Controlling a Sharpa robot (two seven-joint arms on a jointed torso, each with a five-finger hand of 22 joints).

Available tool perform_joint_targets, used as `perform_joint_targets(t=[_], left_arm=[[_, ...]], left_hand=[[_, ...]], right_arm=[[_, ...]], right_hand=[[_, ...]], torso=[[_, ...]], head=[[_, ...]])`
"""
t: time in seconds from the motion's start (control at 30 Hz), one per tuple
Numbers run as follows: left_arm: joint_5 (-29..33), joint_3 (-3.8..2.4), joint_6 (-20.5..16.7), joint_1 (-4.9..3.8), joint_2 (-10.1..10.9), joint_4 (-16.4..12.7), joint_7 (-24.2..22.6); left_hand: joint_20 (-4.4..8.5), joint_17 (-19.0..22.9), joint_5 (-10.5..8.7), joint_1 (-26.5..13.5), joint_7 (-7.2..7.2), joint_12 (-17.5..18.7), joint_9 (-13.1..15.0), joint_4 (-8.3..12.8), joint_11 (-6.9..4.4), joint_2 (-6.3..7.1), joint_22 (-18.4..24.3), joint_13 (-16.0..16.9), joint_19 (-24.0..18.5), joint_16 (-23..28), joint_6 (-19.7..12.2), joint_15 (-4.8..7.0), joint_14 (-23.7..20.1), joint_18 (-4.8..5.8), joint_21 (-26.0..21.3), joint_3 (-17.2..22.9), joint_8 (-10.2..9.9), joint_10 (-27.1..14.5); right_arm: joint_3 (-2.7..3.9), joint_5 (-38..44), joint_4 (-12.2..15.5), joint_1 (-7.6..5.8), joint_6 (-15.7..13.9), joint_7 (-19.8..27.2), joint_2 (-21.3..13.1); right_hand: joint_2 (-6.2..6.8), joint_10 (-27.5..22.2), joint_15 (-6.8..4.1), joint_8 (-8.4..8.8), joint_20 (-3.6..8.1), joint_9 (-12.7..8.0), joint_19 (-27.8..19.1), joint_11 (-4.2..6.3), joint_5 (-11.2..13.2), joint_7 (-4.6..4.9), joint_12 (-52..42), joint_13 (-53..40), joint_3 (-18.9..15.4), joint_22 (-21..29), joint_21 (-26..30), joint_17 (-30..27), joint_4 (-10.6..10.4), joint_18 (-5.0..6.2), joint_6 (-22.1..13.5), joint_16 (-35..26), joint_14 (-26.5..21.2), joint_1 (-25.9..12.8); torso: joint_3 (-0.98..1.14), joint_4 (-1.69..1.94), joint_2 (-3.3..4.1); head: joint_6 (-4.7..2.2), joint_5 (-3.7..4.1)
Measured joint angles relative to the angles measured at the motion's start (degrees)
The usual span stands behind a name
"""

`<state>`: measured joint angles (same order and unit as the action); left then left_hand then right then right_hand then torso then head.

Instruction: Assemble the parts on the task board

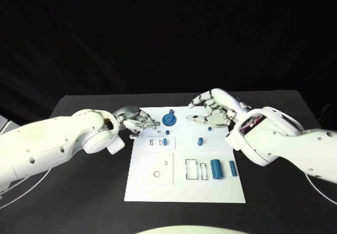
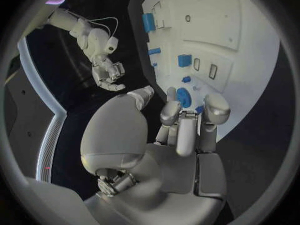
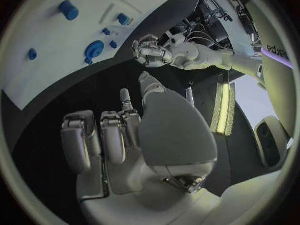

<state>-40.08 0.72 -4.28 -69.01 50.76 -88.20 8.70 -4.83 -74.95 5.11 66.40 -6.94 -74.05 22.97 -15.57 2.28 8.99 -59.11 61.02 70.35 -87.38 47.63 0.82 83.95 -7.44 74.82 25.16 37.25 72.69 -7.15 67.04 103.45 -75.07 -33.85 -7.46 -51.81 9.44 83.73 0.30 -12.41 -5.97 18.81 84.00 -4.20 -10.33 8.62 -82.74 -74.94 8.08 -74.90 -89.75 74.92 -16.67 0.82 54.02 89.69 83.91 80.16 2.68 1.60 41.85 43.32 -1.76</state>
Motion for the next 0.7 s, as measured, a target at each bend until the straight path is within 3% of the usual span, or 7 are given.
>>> perform_joint_targets(t=[0.17,0.27,0.3,0.33,0.7], left_arm=[[-4.2,-0.03,2.5,-1.02,-1.8,0.9,6.3],[-5.4,-0.03,3.9,-1.38,-3.1,1.9,9.1],[-5.8,-0.03,4.6,-1.56,-3.7,2.4,10.1],[-6.0,-0.02,5.0,-1.70,-4.1,2.8,10.8],[-7.4,0.11,8.8,-2.76,-8.0,5.3,16.3]], left_hand=[[0.21,0.0,0.00,-1.7,0.42,0.0,1.6,-1.1,-0.14,0.32,-0.4,0.4,0.2,0.0,-0.4,0.11,0.1,0.00,0.3,-1.6,1.7,0.1],[0.49,0.0,0.00,-3.1,0.62,-0.3,2.9,-1.1,-0.46,0.53,-1.0,0.6,0.7,-0.3,-0.6,0.51,-0.1,-0.01,0.7,-3.4,3.1,0.5],[0.41,0.0,0.00,-3.1,0.63,-0.3,3.2,-1.1,-0.54,0.53,-1.4,0.8,1.0,-0.3,-0.6,0.51,-0.1,0.43,0.8,-3.8,3.5,0.5],[0.52,0.0,0.00,-3.1,0.81,-0.3,3.4,-1.1,-0.54,0.53,-1.6,0.9,1.1,-0.3,-0.8,0.51,-0.1,0.87,0.9,-4.0,3.7,0.5],[0.93,0.0,0.00,-4.8,1.23,-0.5,4.8,-1.2,-0.85,0.46,-2.2,1.2,1.5,-0.6,-1.2,0.71,0.1,0.86,1.2,-6.4,4.7,0.8]], right_arm=[[0.01,-3.4,-0.9,-0.60,0.0,0.0,-1.2],[0.01,-4.5,-1.5,-0.74,0.0,-0.2,-1.3],[0.02,-4.9,-1.8,-0.81,0.0,-0.4,-1.3],[0.03,-5.1,-1.9,-0.84,0.0,-0.5,-1.4],[0.03,-5.9,-3.1,-0.93,0.1,-2.9,-1.5]], right_hand=[[0.01,0.0,0.00,-0.45,0.00,0.1,0.0,0.00,0.0,0.00,0.0,0.0,0.0,0.0,0.0,0.0,0.0,0.00,0.0,0.0,0.0,0.0],[0.59,0.0,-0.22,-1.15,0.00,0.4,0.0,0.04,2.3,-0.16,0.3,0.0,0.0,0.0,0.0,0.0,0.0,0.00,-0.3,0.0,0.2,-1.4],[0.54,-0.2,-0.22,-1.33,0.00,0.5,0.0,0.20,3.2,-0.13,0.3,0.0,0.0,0.0,0.0,0.0,0.0,0.00,-0.7,0.0,0.2,-1.8],[0.60,-0.2,-0.22,-1.34,0.00,0.6,0.0,0.21,3.6,-0.13,0.3,0.0,-0.2,0.0,0.0,0.0,0.0,0.00,-0.7,0.0,0.2,-1.8],[0.44,-0.2,-0.22,-2.22,0.00,0.8,0.0,0.20,5.8,-0.15,0.3,0.0,-0.8,0.0,0.0,0.0,0.0,0.00,-1.3,0.0,0.2,-2.3]], torso=[[0.17,-0.09,-0.24],[0.24,-0.12,-0.36],[0.23,-0.12,-0.38],[0.23,-0.13,-0.41],[0.27,-0.33,-0.45]], head=[[0.23,-0.24],[0.37,-0.40],[0.41,-0.41],[0.42,-0.43],[0.97,-0.56]])
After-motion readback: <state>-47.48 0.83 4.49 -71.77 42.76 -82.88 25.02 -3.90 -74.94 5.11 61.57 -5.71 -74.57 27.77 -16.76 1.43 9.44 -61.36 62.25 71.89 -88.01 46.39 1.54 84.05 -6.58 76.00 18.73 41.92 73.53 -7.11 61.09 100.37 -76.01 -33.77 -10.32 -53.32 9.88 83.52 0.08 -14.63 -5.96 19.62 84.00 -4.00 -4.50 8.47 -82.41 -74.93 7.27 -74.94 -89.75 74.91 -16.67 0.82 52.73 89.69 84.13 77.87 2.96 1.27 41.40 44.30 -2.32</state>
